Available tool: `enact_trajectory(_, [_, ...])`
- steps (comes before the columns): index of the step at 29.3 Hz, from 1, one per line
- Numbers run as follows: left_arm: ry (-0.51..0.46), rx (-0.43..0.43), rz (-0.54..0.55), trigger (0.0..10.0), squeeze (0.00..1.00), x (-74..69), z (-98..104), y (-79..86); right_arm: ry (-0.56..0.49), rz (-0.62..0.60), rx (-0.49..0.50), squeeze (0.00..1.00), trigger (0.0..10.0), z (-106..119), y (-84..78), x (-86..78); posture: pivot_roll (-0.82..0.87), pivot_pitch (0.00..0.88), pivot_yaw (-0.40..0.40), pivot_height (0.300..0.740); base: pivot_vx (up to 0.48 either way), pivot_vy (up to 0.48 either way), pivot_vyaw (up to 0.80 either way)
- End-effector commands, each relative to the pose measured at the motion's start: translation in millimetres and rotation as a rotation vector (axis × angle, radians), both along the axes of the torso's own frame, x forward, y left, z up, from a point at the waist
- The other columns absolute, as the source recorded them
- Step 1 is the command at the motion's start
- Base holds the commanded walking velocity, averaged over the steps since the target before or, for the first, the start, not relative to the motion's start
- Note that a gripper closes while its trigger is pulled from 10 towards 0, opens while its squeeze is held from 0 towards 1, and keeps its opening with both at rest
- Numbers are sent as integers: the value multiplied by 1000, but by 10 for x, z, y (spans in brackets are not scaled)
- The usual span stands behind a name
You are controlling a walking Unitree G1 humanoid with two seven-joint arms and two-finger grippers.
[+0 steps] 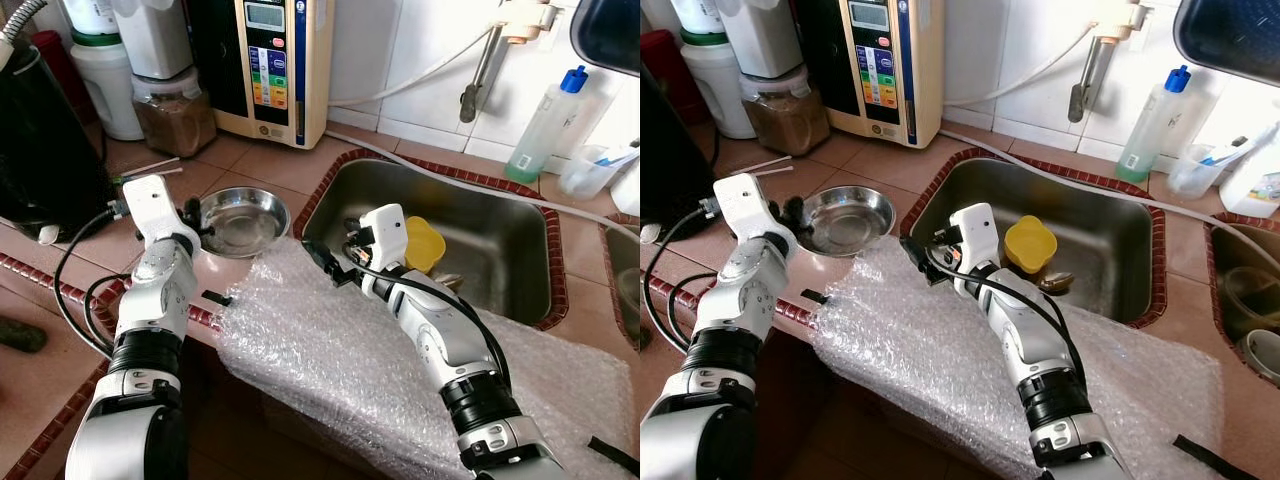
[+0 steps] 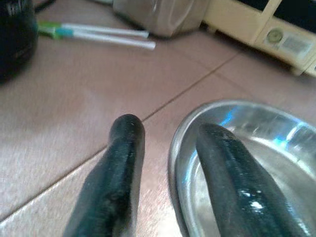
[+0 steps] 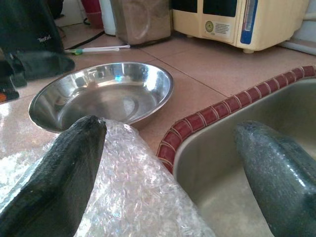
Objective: Kitchen organization
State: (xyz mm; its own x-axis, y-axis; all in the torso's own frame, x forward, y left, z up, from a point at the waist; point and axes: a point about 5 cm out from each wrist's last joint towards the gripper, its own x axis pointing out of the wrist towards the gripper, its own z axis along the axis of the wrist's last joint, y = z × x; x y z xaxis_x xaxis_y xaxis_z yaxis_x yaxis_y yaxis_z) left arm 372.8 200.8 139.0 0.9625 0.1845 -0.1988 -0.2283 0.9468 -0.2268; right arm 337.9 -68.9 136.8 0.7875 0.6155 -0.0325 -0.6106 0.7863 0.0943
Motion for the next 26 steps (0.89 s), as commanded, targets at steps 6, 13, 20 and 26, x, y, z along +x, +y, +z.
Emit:
enact_trajectory(6, [57, -24, -55, 10000, 1000, 77, 34, -42, -17, -14, -5, 0, 10000, 23, -15, 14, 59, 0, 23, 740, 0, 0, 0])
enact_trajectory(13, [127, -9, -121, 10000, 0, 84, -27, -96, -18, -17, -4, 0, 10000, 16, -1, 18, 67, 0, 28, 740, 0, 0, 0])
enact_trajectory(20, [146, -52, -132, 0, 0, 59, -90, -94, -22, -16, -5, 0, 10000, 25, 7, 33, 74, 0, 29, 740, 0, 0, 0])
enact_trajectory(26, [166, -64, -138, 0, 0, 44, -134, -107, -24, -19, -5, 0, 10000, 24, 10, 41, 76, 0, 32, 740, 0, 0, 0])
